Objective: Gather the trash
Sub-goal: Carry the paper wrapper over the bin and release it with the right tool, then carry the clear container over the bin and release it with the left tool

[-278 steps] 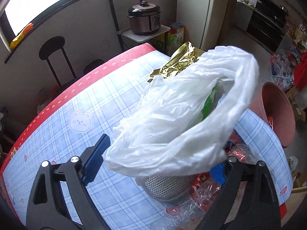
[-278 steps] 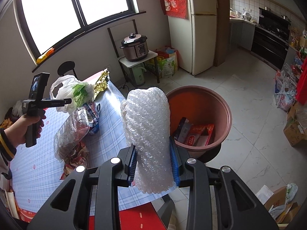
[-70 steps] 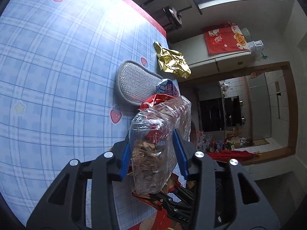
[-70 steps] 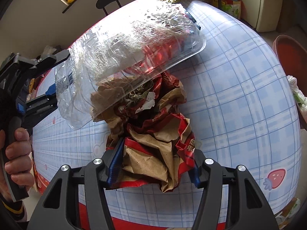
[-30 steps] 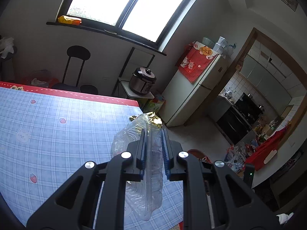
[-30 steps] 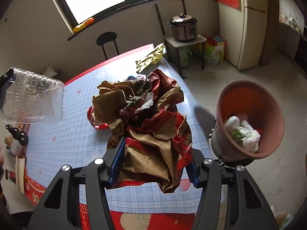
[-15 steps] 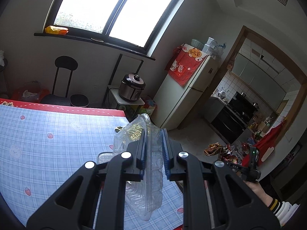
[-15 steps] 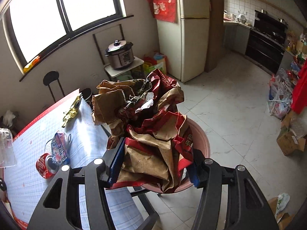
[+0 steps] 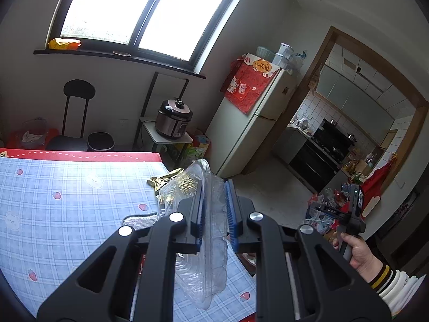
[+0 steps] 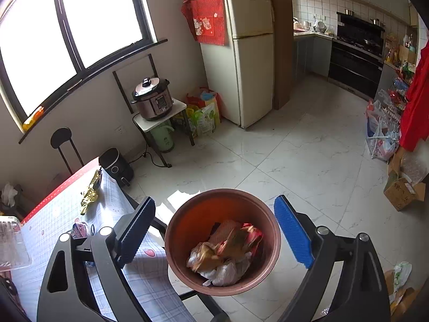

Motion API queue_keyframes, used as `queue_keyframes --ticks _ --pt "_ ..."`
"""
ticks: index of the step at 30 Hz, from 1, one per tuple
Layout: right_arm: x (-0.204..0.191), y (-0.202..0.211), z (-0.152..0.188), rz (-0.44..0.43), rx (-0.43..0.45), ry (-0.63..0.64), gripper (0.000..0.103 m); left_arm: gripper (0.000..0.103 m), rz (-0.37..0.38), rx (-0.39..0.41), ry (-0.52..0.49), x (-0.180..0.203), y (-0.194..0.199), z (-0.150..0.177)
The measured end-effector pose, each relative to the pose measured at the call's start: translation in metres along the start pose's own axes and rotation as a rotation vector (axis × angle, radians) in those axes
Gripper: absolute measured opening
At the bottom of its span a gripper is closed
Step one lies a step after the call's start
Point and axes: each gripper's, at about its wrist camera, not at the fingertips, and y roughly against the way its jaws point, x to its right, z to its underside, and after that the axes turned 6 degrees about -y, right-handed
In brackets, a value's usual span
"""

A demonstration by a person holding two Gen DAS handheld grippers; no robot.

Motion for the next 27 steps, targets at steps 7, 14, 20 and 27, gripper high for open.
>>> queue_keyframes --ticks 7,14,20,27 --pt "0.005 0.023 0.004 -0.021 0.008 -0.017 0.095 0.019 0.053 -0.019 -0.037 0.017 -0.017 -0.007" --pt "0.022 0.043 0.016 -0.004 -0.007 -0.029 0.097 0.019 0.154 -0.046 -0.086 0.056 -0.051 -0.016" --pt "0.051 0.061 0.026 0.032 -0.012 -0.045 0.097 0.019 0.268 -0.098 -0.115 0.105 -0.101 -0.016" --pt "0.094 0.079 0.035 0.074 -0.001 -0.089 0.097 0.018 0.417 -0.189 -0.139 0.177 -0.167 -0.004"
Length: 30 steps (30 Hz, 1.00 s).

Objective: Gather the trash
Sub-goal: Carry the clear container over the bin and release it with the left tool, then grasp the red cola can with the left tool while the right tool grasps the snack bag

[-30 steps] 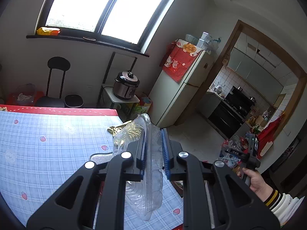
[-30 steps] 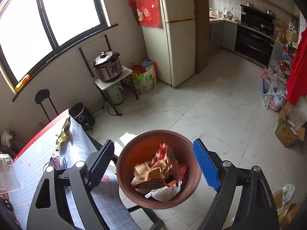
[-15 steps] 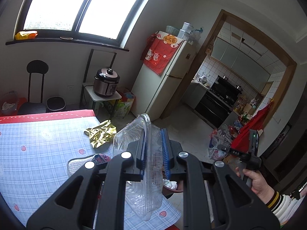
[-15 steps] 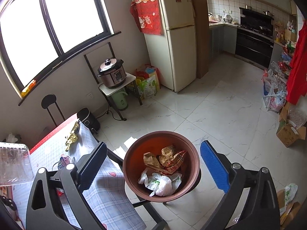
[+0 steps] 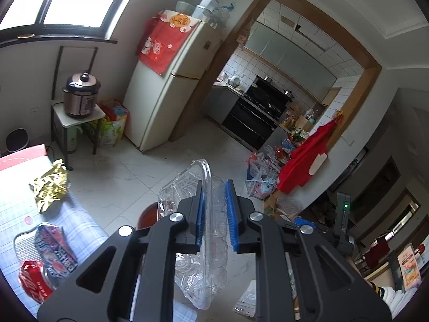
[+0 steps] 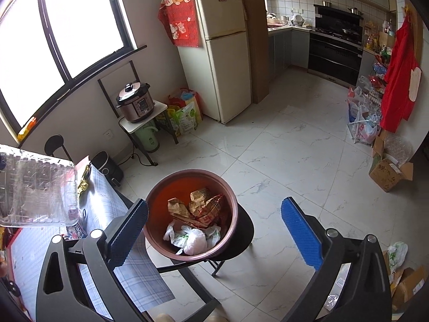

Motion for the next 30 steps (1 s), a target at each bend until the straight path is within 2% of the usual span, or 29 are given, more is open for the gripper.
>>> queue_keyframes --ticks 6,9,10,11,13,15,21,30 --pt "0.031 0.006 0.007 0.025 -0.001 -0.047 0.097 0.019 0.082 -0.066 -0.037 0.033 -0.065 -0.007" --pt "0.040 0.007 0.011 0.035 -0.001 -0.068 0.097 0.019 0.106 -0.102 -0.082 0.045 -0.092 -0.016" --pt "0.042 0.007 0.011 0.036 -0.002 -0.074 0.097 0.020 0.093 -0.109 -0.104 0.049 -0.099 -0.019" --pt "0.044 0.007 0.012 0.037 -0.003 -0.079 0.097 0.025 0.064 -0.116 -0.137 0.052 -0.106 -0.021" --pt "0.045 0.008 0.014 0.035 -0.005 -0.087 0.097 0.079 -0.013 -0.125 -0.193 0.054 -0.115 -0.023" --pt "0.043 0.008 0.015 0.029 -0.006 -0.087 0.097 0.085 -0.068 -0.104 -0.215 0.051 -0.111 -0.023" --pt "0.030 0.004 0.016 0.011 -0.014 -0.073 0.097 0.096 -0.130 -0.082 -0.142 0.013 -0.075 -0.020" --pt "-0.016 -0.010 0.018 -0.040 -0.043 -0.020 0.097 0.097 -0.300 -0.072 -0.053 -0.063 0.010 -0.006"
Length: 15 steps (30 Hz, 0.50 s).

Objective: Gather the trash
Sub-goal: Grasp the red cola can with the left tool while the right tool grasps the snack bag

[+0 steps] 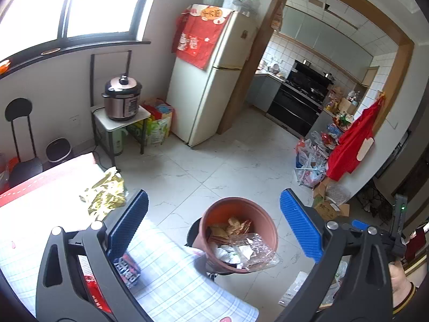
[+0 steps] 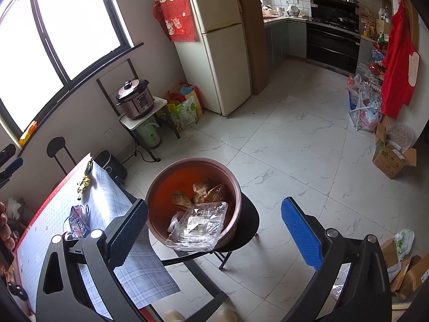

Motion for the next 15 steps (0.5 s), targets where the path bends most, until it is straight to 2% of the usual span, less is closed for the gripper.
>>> queue_keyframes --ticks 10,15 --pt "-0.076 -0.025 0.004 -0.087 -0.041 0.089 0.097 0.097 -0.198 0.034 0.147 -0.112 0.088 0.044" --pt "-0.118 -0.037 0.015 -0.120 -0.065 0.147 0.097 0.097 -0.272 0.023 0.230 -0.158 0.116 0.077"
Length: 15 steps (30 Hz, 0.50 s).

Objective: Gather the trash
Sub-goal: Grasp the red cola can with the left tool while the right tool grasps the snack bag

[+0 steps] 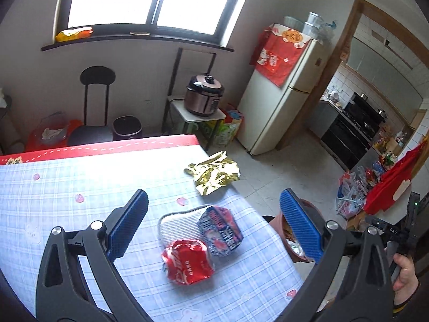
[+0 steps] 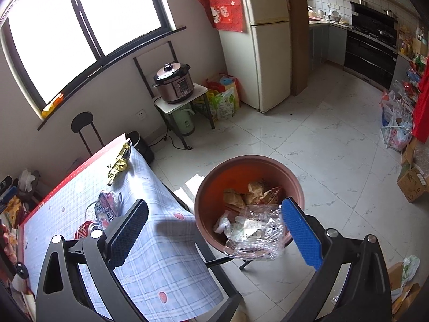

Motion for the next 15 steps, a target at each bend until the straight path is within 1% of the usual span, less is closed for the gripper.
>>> queue_keyframes --ticks 3,5,9,12,14,15 --pt "-0.022 -0.013 0.004 -0.013 -0.028 0.023 0.097 0.097 -0.032 -0.027 0.027 -0.026 0.000 0.018" --pt "-0.035 -0.020 0.008 -0.018 -0.044 0.036 0.097 0.097 -0.034 -0.047 0.046 -0.041 -0.003 0.033" --pt "-0.058 -0.035 0.018 -0.025 -0.077 0.049 0.097 0.097 -0.020 -0.096 0.081 -0.061 -0.019 0.070" --pt "-0.073 -0.046 0.026 -0.019 -0.104 0.067 0.097 0.096 0.002 -0.150 0.103 -0.068 -0.039 0.096" --pt "-0.083 -0.053 0.032 -0.010 -0.122 0.079 0.097 0.094 0.032 -0.180 0.109 -0.065 -0.054 0.111" --pt "-0.086 -0.057 0.035 -0.006 -0.132 0.085 0.097 0.086 0.050 -0.195 0.106 -0.062 -0.062 0.117"
